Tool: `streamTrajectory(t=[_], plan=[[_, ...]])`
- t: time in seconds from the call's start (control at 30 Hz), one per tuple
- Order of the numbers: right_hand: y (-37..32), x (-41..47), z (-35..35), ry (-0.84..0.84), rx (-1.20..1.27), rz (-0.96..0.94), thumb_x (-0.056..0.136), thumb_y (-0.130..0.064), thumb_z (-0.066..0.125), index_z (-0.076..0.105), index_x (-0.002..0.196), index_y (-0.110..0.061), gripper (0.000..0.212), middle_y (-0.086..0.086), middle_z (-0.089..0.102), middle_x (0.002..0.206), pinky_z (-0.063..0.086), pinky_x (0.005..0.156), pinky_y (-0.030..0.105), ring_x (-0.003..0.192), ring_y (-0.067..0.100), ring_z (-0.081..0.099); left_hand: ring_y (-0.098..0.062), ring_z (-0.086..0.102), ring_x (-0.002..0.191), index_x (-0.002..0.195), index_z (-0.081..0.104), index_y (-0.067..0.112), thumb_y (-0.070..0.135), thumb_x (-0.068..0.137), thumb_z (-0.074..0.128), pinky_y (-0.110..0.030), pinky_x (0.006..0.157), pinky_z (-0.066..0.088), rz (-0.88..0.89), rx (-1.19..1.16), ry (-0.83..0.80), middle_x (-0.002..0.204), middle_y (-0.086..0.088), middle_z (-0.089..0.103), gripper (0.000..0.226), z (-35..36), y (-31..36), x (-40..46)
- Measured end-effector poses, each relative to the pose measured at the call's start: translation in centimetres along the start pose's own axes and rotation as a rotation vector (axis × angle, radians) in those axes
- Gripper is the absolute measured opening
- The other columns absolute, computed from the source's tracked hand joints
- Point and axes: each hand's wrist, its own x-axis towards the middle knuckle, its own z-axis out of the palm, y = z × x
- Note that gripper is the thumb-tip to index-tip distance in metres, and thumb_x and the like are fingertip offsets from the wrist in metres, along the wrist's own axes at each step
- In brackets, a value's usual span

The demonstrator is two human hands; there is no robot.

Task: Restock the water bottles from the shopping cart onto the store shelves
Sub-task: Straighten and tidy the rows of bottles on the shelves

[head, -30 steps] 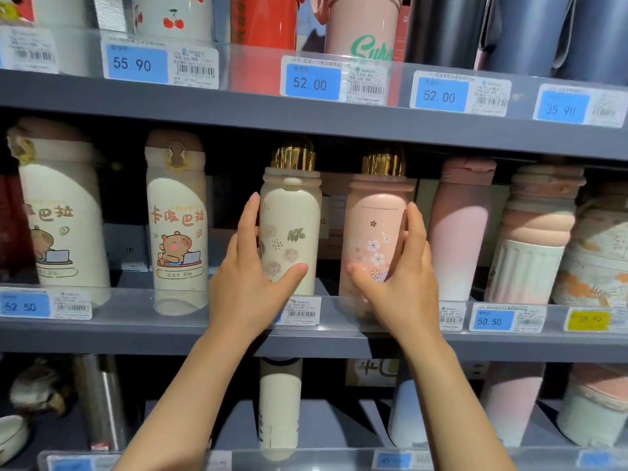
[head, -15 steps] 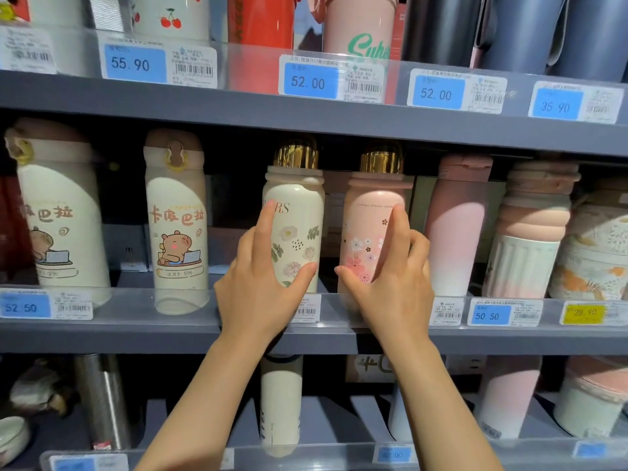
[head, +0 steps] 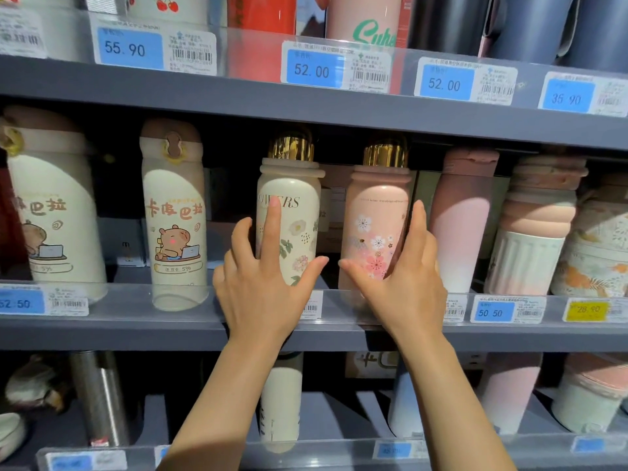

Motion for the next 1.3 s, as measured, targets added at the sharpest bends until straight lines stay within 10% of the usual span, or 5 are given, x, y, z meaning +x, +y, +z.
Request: streamTrajectory(t=[0.5,0.7,0.9,1.1,1.3], plan=[[0.2,-0.2,0.6,0.001,-0.004,-0.052,0.074,-0.047,0.07,-0.003,0.151,-0.034,0.107,0.002,0.037,0.138,0.042,0.075,0.037,0.114,0.029,0.049,-0.033,0.058,0.092,0.147,0.021,0.033,0.06,0.075,0.057,-0.046,0.073,0.046,0.024,-0.038,0.021,0.125,-0.015,0.051,0.085,0.2,-0.4,0.0],[2.3,-2.3,-1.3,0.132,-0.019,-0.173,0.082,-0.04,0.067,0.034,0.144,-0.019,0.073,0.004,0.045,0.134,0.039,0.089,0.025,0.119,0.02,0.045,-0.038,0.042,0.119,0.144,0.031,0.025,0.053,0.082,0.059,-0.054,0.092,0.037,0.104,-0.106,0.15,0.14,-0.018,0.038,0.073,0.5,-0.1,-0.9],[8.5,-1.8,-5.6,0.378,-0.042,-0.05,0.084,-0.032,0.058,0.052,0.127,-0.009,0.05,0.01,0.053,0.121,0.039,0.089,0.026,0.111,0.024,0.049,-0.029,0.054,0.107,0.122,0.049,0.019,0.023,0.084,0.063,-0.042,0.089,0.045,0.456,-0.464,0.241,0.124,-0.007,0.051,0.041,2.0,8.2,-4.0],[14.2,2.6,-9.2,0.408,-0.109,0.014,0.078,-0.044,0.061,0.038,0.138,-0.013,0.071,0.014,0.045,0.134,0.032,0.092,0.03,0.118,0.034,0.042,-0.028,0.036,0.131,0.139,0.028,0.027,0.036,0.08,0.054,-0.039,0.107,0.035,0.231,-0.604,-0.073,0.145,-0.01,0.033,0.065,5.9,17.6,-3.3],[16.5,6.1,-8.8,0.256,-0.189,-0.013,0.061,-0.044,0.084,0.012,0.147,-0.03,0.113,0.016,0.027,0.148,0.051,0.073,0.05,0.116,0.042,0.044,-0.037,0.034,0.133,0.139,-0.002,0.049,0.03,0.08,0.068,-0.05,0.094,0.041,-0.072,-0.418,-0.059,0.156,-0.007,0.015,0.094,8.0,21.5,-3.2]])
